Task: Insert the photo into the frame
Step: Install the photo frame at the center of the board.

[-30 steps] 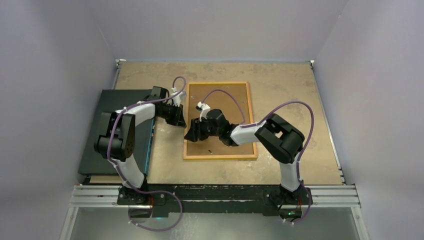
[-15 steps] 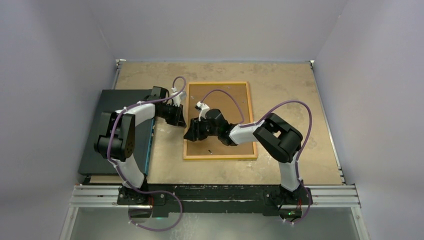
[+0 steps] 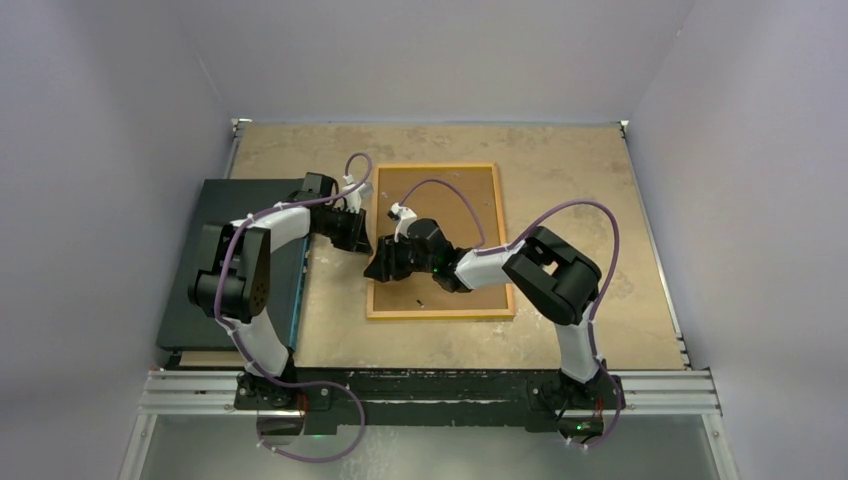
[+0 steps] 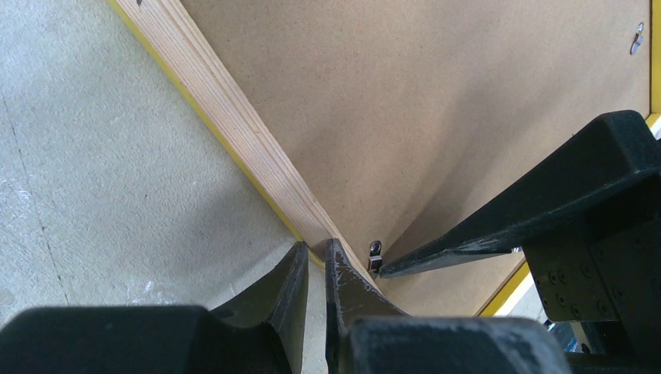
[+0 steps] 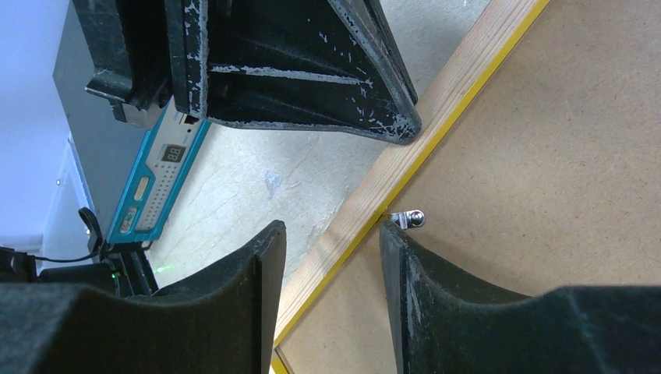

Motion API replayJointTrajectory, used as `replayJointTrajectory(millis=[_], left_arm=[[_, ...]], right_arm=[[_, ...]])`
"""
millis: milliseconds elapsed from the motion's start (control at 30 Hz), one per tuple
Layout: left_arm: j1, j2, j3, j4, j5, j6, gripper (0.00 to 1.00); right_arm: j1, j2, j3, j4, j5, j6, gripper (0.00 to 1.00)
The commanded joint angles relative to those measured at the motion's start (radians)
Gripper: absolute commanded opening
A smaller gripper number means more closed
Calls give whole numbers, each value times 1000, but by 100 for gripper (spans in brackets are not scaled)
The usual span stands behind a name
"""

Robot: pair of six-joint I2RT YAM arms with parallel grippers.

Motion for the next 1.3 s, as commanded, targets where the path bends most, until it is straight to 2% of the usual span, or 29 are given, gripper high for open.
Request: replayJointTrajectory(millis=[0, 533, 667, 767, 967, 1067, 1267], left_arm=[[-5, 21, -13, -1, -60, 30, 0], [-5, 22, -6, -13, -58, 38, 0], [-4, 17, 15, -42, -54, 48, 0], [-4, 5, 43, -77, -47, 61, 0], [9, -42, 133, -162, -35, 108, 12], [16, -51, 172, -203, -54, 150, 19], [15, -37, 109, -177, -79, 187, 20]], right_arm=[[1, 24, -4, -34, 62, -7, 51], [2, 46, -6, 19, 76, -9, 50], [2, -26, -23, 28, 12, 9, 52], [-2, -109, -30, 21, -11, 20, 57], [-62, -271, -93, 1, 4, 30, 73], [-126, -346, -145, -16, 10, 42, 74], [-160, -404, -187, -82, 84, 15, 73]])
